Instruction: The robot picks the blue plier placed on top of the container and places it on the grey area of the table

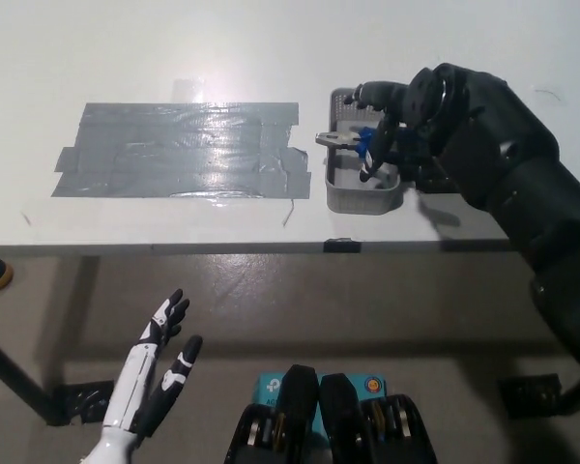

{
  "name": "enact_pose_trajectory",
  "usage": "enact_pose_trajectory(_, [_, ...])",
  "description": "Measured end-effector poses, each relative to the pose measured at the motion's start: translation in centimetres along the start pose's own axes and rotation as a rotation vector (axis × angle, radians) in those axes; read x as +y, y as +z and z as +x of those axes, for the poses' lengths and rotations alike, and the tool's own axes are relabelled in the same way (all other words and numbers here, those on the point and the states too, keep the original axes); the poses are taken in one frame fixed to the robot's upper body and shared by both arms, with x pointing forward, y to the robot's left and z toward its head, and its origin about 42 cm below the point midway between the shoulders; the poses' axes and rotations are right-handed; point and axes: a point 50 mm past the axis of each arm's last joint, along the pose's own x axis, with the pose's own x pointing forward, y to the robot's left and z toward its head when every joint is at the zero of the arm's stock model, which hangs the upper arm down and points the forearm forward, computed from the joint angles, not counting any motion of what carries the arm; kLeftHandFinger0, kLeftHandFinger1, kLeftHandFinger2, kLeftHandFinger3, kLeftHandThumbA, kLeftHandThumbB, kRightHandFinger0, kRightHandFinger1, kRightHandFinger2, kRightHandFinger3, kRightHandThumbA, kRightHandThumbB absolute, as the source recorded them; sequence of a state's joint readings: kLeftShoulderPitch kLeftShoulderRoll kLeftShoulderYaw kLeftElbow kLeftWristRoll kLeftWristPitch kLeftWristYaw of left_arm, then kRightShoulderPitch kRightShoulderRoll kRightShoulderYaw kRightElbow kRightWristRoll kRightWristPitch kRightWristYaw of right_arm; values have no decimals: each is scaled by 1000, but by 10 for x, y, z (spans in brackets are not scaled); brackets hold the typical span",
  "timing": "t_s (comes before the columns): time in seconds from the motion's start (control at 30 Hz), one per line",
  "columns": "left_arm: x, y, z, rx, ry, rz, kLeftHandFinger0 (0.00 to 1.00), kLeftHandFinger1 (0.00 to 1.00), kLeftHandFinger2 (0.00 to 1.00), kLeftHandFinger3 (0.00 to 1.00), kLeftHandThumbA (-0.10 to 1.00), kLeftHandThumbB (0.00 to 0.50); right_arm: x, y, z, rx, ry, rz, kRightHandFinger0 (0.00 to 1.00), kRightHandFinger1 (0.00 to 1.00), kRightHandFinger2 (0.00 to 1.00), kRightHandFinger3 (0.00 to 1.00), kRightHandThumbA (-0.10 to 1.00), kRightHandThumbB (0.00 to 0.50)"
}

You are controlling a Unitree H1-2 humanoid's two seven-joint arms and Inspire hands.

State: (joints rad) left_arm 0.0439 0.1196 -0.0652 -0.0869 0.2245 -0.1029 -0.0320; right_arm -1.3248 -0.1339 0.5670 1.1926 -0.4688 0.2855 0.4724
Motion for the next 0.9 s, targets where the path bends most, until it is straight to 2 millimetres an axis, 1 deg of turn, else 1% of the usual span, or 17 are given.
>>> enact_pose_trajectory(0.1, [1, 1, 1, -4, 2, 1, 1000, 1000, 1000, 1000, 921, 162, 5, 1, 2, 3, 1, -18, 1000, 1000, 1000, 1000, 970, 354])
enact_pose_trajectory(0.23, [2, 2, 4, -11, 4, 2, 1000, 1000, 1000, 1000, 932, 163, 11, -1, 6, 9, 15, -27, 1000, 1000, 1000, 1000, 873, 326])
enact_pose_trajectory(0.27, [3, 3, 4, -12, 5, 2, 1000, 1000, 1000, 1000, 933, 160, 13, -1, 7, 9, 19, -28, 1000, 1000, 1000, 1000, 808, 307])
enact_pose_trajectory(0.33, [4, 3, 5, -15, 6, 1, 1000, 1000, 1000, 1000, 935, 165, 15, -2, 8, 7, 22, -36, 1000, 1000, 1000, 1000, 713, 314])
enact_pose_trajectory(0.4, [4, 4, 6, -18, 6, 0, 1000, 1000, 1000, 1000, 937, 158, 16, -2, 9, 6, 21, -47, 1000, 1000, 1000, 1000, 666, 311])
enact_pose_trajectory(0.43, [4, 4, 6, -19, 6, 0, 1000, 1000, 1000, 1000, 942, 154, 17, -2, 9, 8, 20, -57, 1000, 1000, 1000, 1000, 543, 303])
enact_pose_trajectory(0.47, [4, 4, 7, -19, 6, -1, 1000, 1000, 1000, 1000, 948, 150, 18, -3, 10, 12, 18, -68, 672, 777, 942, 1000, 383, 289])
enact_pose_trajectory(0.5, [4, 4, 7, -20, 5, -1, 1000, 1000, 1000, 1000, 949, 150, 19, -3, 10, 18, 14, -82, 503, 629, 809, 1000, 322, 274])
enact_pose_trajectory(0.53, [5, 4, 7, -21, 5, -1, 1000, 1000, 1000, 1000, 950, 149, 20, -2, 11, 24, 10, -97, 201, 324, 529, 1000, 200, 259])
enact_pose_trajectory(0.57, [5, 4, 7, -22, 5, -1, 1000, 1000, 1000, 1000, 953, 145, 22, -1, 11, 28, 6, -112, 304, 498, 659, 1000, 22, 236])
enact_pose_trajectory(0.6, [5, 4, 8, -23, 5, -1, 1000, 1000, 1000, 1000, 960, 151, 23, 0, 12, 33, -3, -130, 246, 480, 637, 960, -95, 225])
enact_pose_trajectory(0.63, [5, 5, 8, -24, 5, -2, 1000, 1000, 1000, 1000, 963, 153, 23, 0, 12, 37, -12, -146, 172, 406, 608, 996, -100, 221])
enact_pose_trajectory(0.7, [6, 5, 9, -26, 6, -3, 1000, 1000, 1000, 1000, 966, 155, 27, 1, 14, 47, -48, -201, 71, 210, 415, 1000, -100, 200])
enact_pose_trajectory(0.73, [6, 5, 9, -28, 6, -4, 1000, 1000, 1000, 1000, 967, 159, 29, 0, 15, 49, -64, -221, 9, 138, 360, 1000, -100, 203])
enact_pose_trajectory(0.83, [7, 6, 11, -33, 7, -7, 1000, 1000, 1000, 1000, 968, 158, 35, -2, 17, 46, -114, -280, 107, 196, 391, 1000, -100, 202])
enact_pose_trajectory(0.87, [7, 7, 11, -33, 7, -7, 1000, 1000, 1000, 1000, 967, 157, 35, -3, 18, 44, -123, -290, 213, 301, 485, 928, -95, 214])
enact_pose_trajectory(0.9, [7, 7, 12, -35, 8, -6, 1000, 1000, 1000, 1000, 966, 154, 37, -3, 18, 38, -150, -314, 206, 273, 465, 883, -96, 222])
